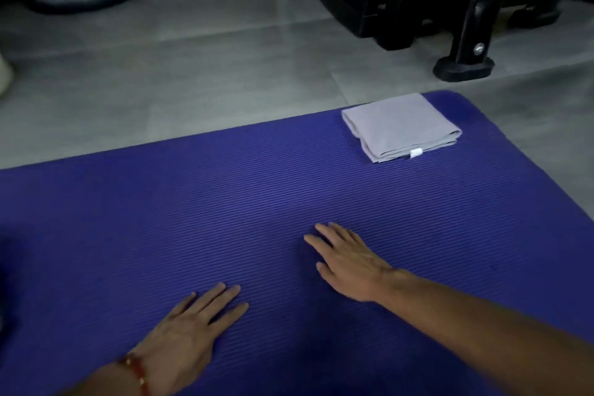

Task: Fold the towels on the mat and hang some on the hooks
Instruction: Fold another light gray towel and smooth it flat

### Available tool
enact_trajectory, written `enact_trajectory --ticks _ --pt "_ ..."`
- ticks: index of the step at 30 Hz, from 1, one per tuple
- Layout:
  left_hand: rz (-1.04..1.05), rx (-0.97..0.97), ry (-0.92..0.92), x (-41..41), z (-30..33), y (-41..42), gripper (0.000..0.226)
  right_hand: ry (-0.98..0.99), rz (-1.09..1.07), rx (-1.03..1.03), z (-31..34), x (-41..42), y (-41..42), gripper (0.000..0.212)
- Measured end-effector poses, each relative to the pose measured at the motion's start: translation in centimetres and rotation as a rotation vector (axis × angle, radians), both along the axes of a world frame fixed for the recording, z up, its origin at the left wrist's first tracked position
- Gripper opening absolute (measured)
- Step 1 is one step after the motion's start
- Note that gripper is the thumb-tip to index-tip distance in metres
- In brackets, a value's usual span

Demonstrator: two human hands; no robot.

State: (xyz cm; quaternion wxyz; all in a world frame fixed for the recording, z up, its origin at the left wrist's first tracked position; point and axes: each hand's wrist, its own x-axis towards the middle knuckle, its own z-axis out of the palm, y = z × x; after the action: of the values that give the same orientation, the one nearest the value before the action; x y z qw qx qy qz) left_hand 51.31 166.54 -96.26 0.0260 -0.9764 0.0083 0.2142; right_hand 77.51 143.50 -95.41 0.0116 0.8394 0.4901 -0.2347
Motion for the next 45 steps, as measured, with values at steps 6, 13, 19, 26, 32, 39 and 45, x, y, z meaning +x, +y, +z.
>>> enact_trajectory --ticks 6,13,19,26,32,39,45 --pt "0.400 0.164 0.076 -11.9 3.6 3.6 0.072 0.093 0.322 0.097 4.8 -9.4 11.2 0.053" --pt "0.972 0.328 0.003 -23.8 7.7 11.3 0.076 0.148 0.718 0.230 11.8 -21.8 20.0 0.041" --pt "1.126 0.277 -0.215 -27.2 9.1 17.1 0.065 0.173 0.809 0.187 10.6 -24.2 19.1 0.035" --pt "1.270 0.216 -0.272 -25.6 8.3 24.7 0.062 0.167 0.708 0.077 9.1 -20.7 12.9 0.070" --pt "1.266 0.160 -0.503 -24.7 7.7 25.2 0.024 0.127 0.672 0.087 7.7 -18.3 9.9 0.048" --pt "1.077 0.068 -0.648 -21.9 7.6 17.8 0.024 0.148 0.639 0.117 8.9 -19.3 11.6 0.031" --pt "1.147 -0.107 -0.814 -21.7 6.8 12.0 0.022 0.212 0.515 0.270 9.5 -21.1 15.0 0.026"
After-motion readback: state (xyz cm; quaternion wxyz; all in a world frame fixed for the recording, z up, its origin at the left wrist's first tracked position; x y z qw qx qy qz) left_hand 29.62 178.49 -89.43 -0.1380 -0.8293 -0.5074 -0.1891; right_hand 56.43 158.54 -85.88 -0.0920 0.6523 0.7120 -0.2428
